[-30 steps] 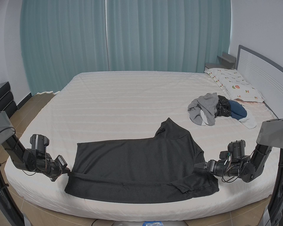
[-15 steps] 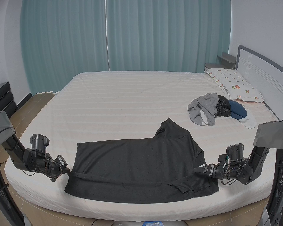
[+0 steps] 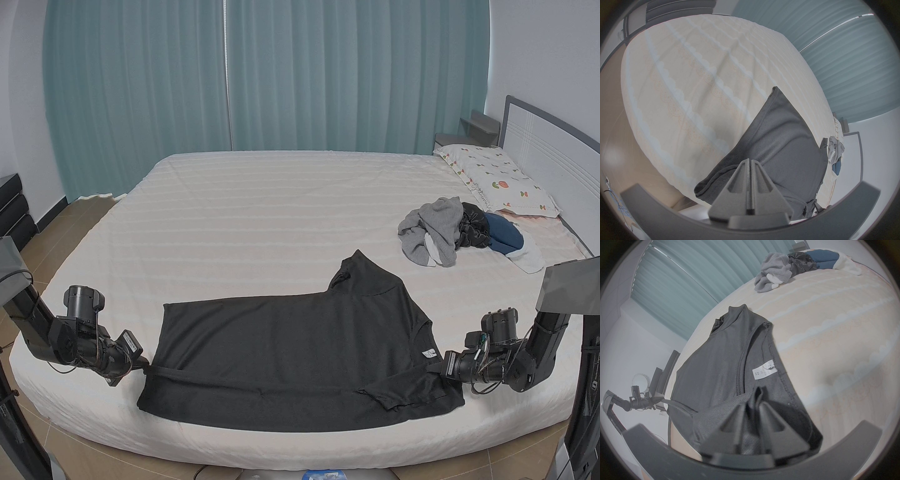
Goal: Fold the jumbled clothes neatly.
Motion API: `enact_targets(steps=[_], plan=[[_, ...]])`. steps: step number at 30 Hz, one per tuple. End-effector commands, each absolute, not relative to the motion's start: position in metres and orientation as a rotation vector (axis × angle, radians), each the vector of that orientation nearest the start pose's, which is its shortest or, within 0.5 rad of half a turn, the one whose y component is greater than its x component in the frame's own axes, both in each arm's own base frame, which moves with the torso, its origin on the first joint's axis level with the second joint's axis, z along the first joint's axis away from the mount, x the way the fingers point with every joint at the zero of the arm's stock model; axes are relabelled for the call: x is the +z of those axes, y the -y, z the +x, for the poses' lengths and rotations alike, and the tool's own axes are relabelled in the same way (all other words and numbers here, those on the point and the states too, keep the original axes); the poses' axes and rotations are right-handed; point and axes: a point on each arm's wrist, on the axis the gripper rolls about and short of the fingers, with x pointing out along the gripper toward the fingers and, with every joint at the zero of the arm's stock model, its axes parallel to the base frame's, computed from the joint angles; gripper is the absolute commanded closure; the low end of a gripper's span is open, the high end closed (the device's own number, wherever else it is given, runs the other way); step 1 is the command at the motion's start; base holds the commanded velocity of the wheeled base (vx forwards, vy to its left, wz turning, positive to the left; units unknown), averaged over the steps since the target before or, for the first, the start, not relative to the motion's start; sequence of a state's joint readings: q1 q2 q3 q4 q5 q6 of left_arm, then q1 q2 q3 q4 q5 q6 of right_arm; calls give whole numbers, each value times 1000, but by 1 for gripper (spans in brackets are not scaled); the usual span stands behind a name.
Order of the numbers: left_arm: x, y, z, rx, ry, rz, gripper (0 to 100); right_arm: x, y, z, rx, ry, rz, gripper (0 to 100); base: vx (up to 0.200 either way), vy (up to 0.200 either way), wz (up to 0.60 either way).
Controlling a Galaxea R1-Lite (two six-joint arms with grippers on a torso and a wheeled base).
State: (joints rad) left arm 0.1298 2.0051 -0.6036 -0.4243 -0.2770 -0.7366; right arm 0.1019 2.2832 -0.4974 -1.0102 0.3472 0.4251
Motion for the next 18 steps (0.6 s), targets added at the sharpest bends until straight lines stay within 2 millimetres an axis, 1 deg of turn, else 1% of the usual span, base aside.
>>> enact_targets(steps=[1,3,5,6,13,18], plan=[[30,-31,285,225,-968,-873,100,-22,-34,300,253,-835,500,100,0,0,0],[31,-32,284,226,-966,-874,100,-17,-34,298,262,-827,509,100,0,0,0],[31,-32,284,226,-966,-874,100,-17,-34,298,262,-827,509,100,0,0,0],[34,-31,282,224,-958,-872,100,-6,-30,296,267,-800,523,100,0,0,0],[43,-33,276,226,-932,-871,100,12,-30,282,306,-776,530,100,0,0,0],[47,-34,273,231,-926,-874,100,21,-30,281,310,-746,540,100,0,0,0]])
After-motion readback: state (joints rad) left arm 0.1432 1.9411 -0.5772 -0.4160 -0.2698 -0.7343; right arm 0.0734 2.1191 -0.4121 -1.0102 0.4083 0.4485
